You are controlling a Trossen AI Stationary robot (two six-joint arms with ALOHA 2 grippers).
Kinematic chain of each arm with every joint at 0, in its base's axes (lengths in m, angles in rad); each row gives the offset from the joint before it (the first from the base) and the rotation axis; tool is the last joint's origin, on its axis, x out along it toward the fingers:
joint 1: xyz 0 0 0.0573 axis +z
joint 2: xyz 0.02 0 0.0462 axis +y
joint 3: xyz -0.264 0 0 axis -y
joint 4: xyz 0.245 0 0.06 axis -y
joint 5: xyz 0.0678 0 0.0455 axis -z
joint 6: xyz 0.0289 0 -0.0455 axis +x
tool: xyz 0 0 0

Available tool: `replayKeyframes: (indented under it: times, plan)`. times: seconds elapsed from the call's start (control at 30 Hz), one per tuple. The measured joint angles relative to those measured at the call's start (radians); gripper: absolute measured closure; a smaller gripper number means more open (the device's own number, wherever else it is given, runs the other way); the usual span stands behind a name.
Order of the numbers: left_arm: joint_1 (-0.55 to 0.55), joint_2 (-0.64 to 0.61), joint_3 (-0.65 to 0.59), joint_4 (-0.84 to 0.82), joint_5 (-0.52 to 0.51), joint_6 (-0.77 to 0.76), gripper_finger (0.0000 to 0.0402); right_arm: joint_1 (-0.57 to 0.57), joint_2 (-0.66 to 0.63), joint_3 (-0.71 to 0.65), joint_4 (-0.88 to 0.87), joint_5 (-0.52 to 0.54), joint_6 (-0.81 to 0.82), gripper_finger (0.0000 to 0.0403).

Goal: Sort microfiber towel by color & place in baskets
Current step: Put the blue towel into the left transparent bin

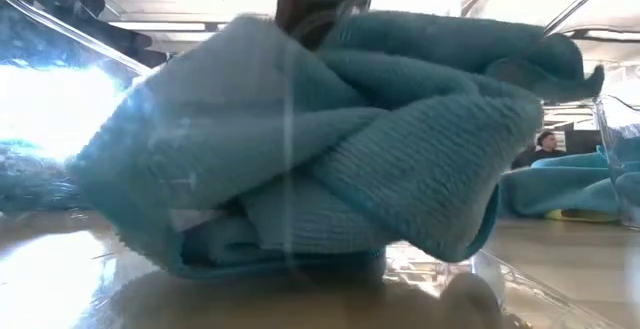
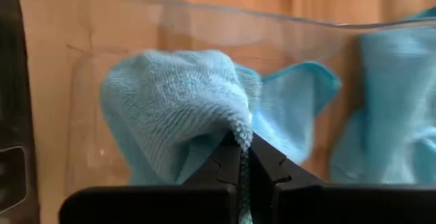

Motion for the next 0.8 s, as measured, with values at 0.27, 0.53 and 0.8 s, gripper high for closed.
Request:
replayKeyframes:
  times: [0.27,0.53,0.8]
  plan:
    - [0.000,0.000,0.000,0.000,0.000,0.000,0.0216,-0.034,0.053,0.000,0.072,-0.042,-0.021,0.0403]
    - [0.000,0.000,0.000,0.000,0.000,0.000,0.0216,-0.064,0.054,0.000,0.146,-0.135,0.023,0.0396]
    - [0.000,0.000,0.000,0.000,0.000,0.000,0.0216,-0.064,0.054,0.002,0.139,-0.170,0.079,0.0345]
